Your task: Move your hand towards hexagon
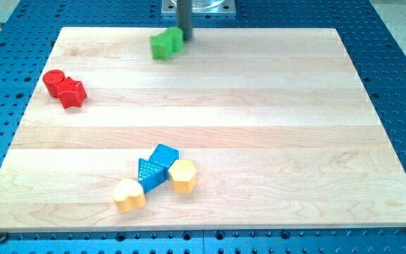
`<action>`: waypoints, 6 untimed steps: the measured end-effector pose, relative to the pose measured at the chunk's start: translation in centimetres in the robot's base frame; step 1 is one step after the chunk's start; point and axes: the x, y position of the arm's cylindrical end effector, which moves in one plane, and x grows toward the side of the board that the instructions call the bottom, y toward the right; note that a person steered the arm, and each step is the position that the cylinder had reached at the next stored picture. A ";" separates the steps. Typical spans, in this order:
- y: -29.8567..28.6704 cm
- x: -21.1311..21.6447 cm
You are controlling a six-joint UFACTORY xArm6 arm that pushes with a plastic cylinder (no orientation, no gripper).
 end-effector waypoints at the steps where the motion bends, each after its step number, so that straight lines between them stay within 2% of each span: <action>1: -4.1 5.7; 2: -8.5 9.9; 3: -8.9 10.7; 5: -12.1 5.7; 6: -12.1 5.7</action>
